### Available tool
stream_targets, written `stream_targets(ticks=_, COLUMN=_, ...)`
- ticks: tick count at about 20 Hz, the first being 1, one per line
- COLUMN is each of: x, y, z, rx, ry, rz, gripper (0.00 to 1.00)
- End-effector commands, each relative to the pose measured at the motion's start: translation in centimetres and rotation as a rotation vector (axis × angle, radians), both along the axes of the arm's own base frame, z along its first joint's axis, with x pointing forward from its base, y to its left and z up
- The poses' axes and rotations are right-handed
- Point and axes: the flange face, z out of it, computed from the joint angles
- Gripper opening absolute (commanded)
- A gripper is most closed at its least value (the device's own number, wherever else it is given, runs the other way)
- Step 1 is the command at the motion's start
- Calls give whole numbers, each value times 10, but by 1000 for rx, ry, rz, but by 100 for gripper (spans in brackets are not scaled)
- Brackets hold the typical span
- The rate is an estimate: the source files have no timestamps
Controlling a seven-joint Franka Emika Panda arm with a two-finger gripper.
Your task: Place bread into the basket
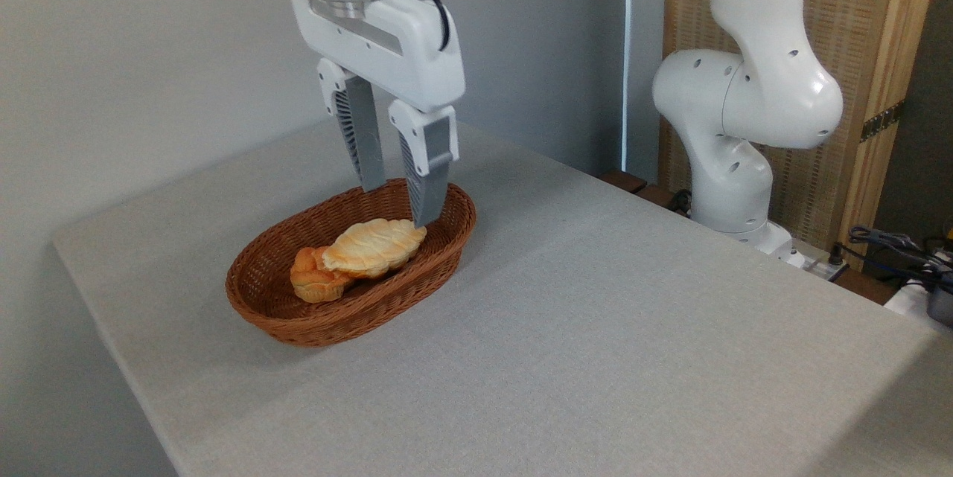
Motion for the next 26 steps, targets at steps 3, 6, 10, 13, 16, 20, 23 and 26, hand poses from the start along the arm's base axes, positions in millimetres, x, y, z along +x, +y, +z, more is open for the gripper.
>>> stream_targets(ticks=3, x=0, y=-36, z=6, rx=2, ry=21, rz=-3, gripper=100)
stream_targets(ticks=6, x=0, y=-31, z=7, rx=3, ry=17, rz=-4, gripper=100)
stream_targets(ticks=10, x=1, y=-30, z=5, rx=4, ry=25, rz=-2, gripper=100)
stream_targets(ticks=13, x=1, y=-27, z=5, rx=4, ry=26, rz=3, gripper=100)
stream_targets(ticks=16, x=4, y=-25, z=0, rx=2, ry=34, rz=5, gripper=100)
stream_targets(ticks=20, x=14, y=-25, z=7, rx=0, ry=15, rz=12, gripper=100)
stream_targets(ticks=23, x=14, y=-25, z=7, rx=0, ry=14, rz=3, gripper=100)
stream_targets(ticks=26, x=14, y=-25, z=7, rx=2, ry=13, rz=0, gripper=100)
